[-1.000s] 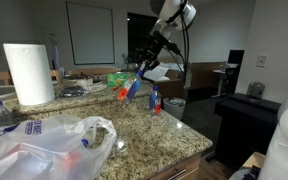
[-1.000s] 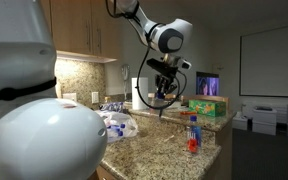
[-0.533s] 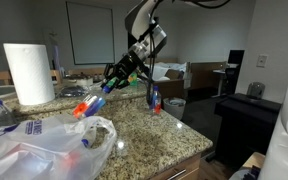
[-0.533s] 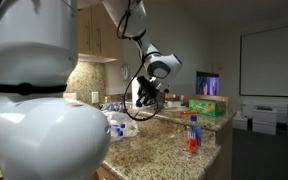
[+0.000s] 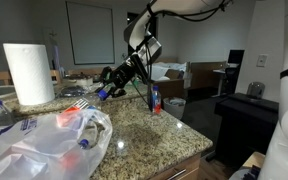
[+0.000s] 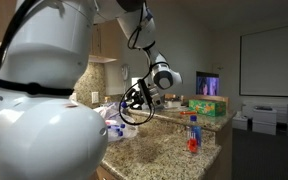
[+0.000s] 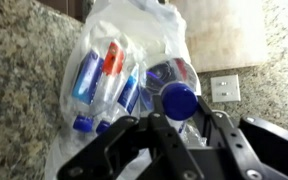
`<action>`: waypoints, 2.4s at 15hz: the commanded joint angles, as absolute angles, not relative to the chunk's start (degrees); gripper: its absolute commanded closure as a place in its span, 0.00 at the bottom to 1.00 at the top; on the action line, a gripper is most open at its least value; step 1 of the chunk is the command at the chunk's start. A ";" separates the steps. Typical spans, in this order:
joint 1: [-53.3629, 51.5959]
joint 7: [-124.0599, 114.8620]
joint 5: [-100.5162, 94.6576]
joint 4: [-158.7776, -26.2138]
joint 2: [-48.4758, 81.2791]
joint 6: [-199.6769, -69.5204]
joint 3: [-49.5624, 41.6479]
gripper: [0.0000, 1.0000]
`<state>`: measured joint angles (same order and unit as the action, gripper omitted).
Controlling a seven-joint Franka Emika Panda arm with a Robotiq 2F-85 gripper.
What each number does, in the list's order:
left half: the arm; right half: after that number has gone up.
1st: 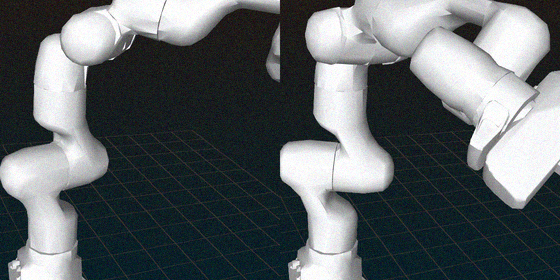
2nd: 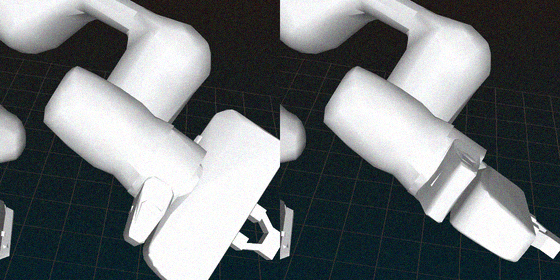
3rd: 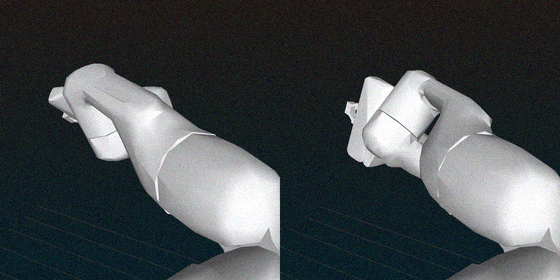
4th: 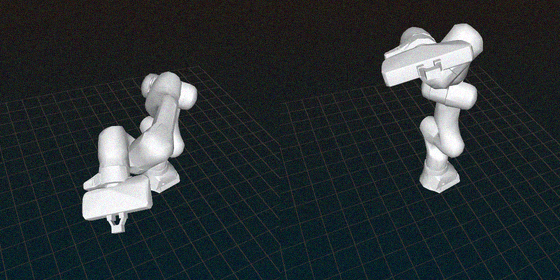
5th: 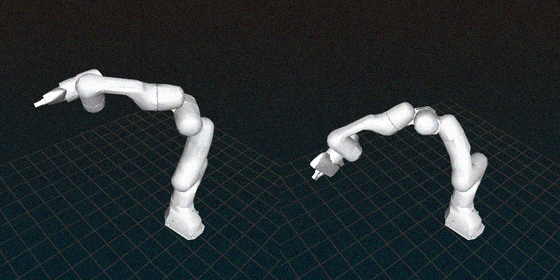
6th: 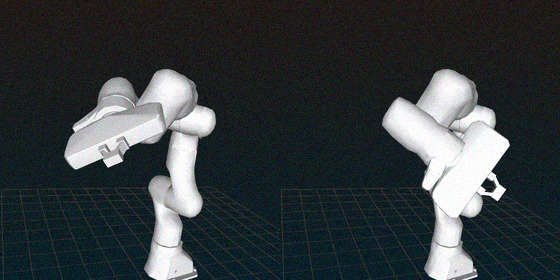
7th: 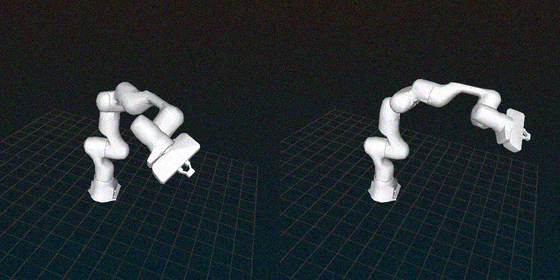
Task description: Put the bottles on the counter in the plastic bag
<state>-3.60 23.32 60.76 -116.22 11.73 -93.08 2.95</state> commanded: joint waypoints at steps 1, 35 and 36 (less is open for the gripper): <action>-2.58 23.79 62.26 -113.76 16.85 -83.54 3.92 0.92; -12.08 10.28 22.28 -105.82 8.93 -104.79 7.06 0.00; -11.56 9.68 19.33 -106.81 7.05 -104.24 6.83 0.00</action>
<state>-13.35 12.13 26.53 -100.00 15.22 -104.97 6.92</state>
